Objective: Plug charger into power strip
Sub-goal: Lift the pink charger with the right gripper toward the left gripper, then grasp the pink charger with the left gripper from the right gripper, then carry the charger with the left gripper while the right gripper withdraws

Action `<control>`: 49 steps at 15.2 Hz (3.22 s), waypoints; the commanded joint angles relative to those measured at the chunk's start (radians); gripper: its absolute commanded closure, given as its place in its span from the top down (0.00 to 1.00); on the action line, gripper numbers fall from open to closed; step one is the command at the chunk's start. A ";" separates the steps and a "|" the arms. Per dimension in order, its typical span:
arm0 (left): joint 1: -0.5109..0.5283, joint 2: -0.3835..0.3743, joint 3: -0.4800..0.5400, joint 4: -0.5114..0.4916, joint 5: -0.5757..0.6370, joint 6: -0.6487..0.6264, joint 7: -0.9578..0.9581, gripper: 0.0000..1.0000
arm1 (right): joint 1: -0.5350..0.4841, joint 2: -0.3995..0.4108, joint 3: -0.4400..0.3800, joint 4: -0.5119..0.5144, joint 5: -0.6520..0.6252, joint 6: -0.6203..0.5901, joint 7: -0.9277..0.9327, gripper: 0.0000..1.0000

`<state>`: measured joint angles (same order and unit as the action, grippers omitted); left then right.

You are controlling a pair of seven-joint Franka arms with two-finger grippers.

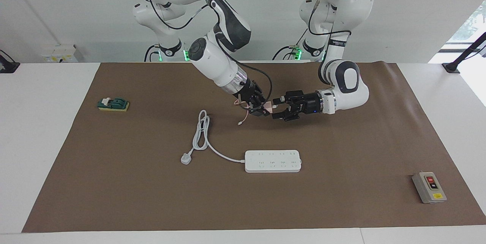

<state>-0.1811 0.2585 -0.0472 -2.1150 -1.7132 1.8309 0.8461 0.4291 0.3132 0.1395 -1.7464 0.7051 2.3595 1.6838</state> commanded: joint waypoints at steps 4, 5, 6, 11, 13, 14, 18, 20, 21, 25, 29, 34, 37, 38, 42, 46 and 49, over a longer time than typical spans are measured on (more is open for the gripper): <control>-0.030 0.007 0.013 0.000 -0.010 0.033 0.022 1.00 | 0.014 0.012 -0.001 0.019 -0.024 0.009 0.033 0.00; -0.035 -0.001 0.015 -0.002 -0.008 0.054 0.019 1.00 | 0.016 0.012 -0.001 0.019 -0.024 0.009 0.033 0.00; -0.035 -0.007 0.015 -0.003 -0.003 0.085 0.016 1.00 | 0.016 0.012 -0.001 0.019 -0.024 0.009 0.033 0.00; -0.038 -0.041 0.015 -0.016 0.010 0.106 -0.015 1.00 | 0.016 0.012 0.000 0.019 -0.047 0.007 0.033 0.00; -0.038 -0.068 0.015 -0.019 0.044 0.131 -0.044 1.00 | 0.017 0.017 0.000 0.019 -0.052 0.009 0.033 0.00; -0.038 -0.080 0.015 -0.020 0.055 0.136 -0.062 1.00 | 0.017 0.018 0.000 0.019 -0.052 0.009 0.033 0.00; -0.040 -0.090 0.015 -0.023 0.073 0.154 -0.076 1.00 | 0.017 0.018 0.000 0.019 -0.052 0.009 0.033 0.00; -0.052 -0.093 0.015 -0.036 0.073 0.160 -0.073 1.00 | 0.017 0.018 0.000 0.019 -0.052 0.010 0.033 0.00; -0.054 -0.094 0.015 -0.042 0.073 0.162 -0.071 1.00 | 0.017 0.018 0.000 0.019 -0.052 0.010 0.033 0.00; -0.078 -0.097 0.015 -0.053 0.073 0.176 -0.064 1.00 | 0.017 0.018 0.000 0.019 -0.052 0.010 0.033 0.00; -0.078 -0.099 0.013 -0.051 0.073 0.172 -0.064 1.00 | 0.017 0.018 0.000 0.019 -0.052 0.009 0.033 0.00; -0.077 -0.097 0.015 -0.049 0.073 0.172 -0.064 0.45 | 0.017 0.018 0.000 0.019 -0.052 0.010 0.033 0.00; -0.066 -0.099 0.015 -0.049 0.085 0.157 -0.065 0.00 | 0.017 0.018 0.000 0.019 -0.052 0.010 0.033 0.00; -0.064 -0.099 0.015 -0.049 0.090 0.154 -0.067 0.00 | 0.017 0.018 0.000 0.019 -0.052 0.010 0.033 0.00; -0.063 -0.100 0.015 -0.051 0.090 0.151 -0.068 0.00 | 0.017 0.018 0.000 0.019 -0.052 0.010 0.033 0.00; -0.063 -0.100 0.015 -0.049 0.092 0.151 -0.067 0.00 | 0.016 0.018 0.000 0.019 -0.052 0.009 0.031 0.00; -0.061 -0.100 0.018 -0.043 0.093 0.151 -0.067 0.00 | 0.014 0.018 0.000 0.018 -0.052 0.009 0.033 0.93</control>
<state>-0.2424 0.1836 -0.0400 -2.1407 -1.6356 1.9817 0.7952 0.4420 0.3226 0.1403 -1.7434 0.6771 2.3574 1.6870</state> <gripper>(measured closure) 0.678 0.524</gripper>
